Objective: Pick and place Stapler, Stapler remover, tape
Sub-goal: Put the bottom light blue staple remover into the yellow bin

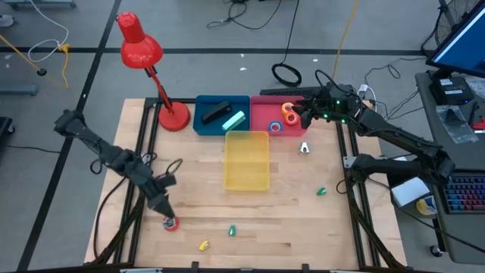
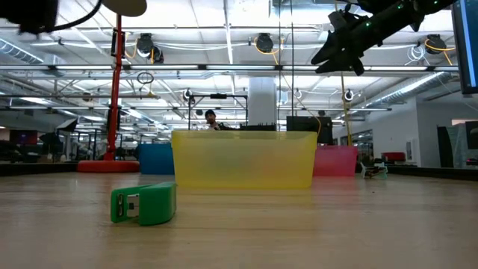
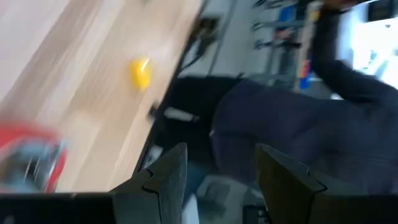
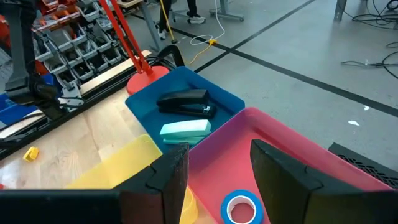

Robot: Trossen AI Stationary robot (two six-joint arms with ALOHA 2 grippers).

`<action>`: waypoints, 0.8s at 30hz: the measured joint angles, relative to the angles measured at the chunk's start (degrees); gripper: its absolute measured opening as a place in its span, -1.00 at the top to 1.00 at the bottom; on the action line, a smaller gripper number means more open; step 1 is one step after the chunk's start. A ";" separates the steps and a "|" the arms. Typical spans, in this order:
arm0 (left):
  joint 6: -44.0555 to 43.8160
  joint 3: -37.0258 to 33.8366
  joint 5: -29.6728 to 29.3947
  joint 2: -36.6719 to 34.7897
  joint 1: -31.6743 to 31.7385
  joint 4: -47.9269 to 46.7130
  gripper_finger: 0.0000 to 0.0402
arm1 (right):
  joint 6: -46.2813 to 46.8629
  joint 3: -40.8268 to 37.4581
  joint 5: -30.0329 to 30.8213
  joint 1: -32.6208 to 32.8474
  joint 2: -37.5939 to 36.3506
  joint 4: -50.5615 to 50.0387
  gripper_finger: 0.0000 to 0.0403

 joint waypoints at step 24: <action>-6.35 0.02 -19.33 2.00 -22.90 -4.60 0.06 | 1.70 -0.04 0.00 0.00 0.02 -0.13 0.18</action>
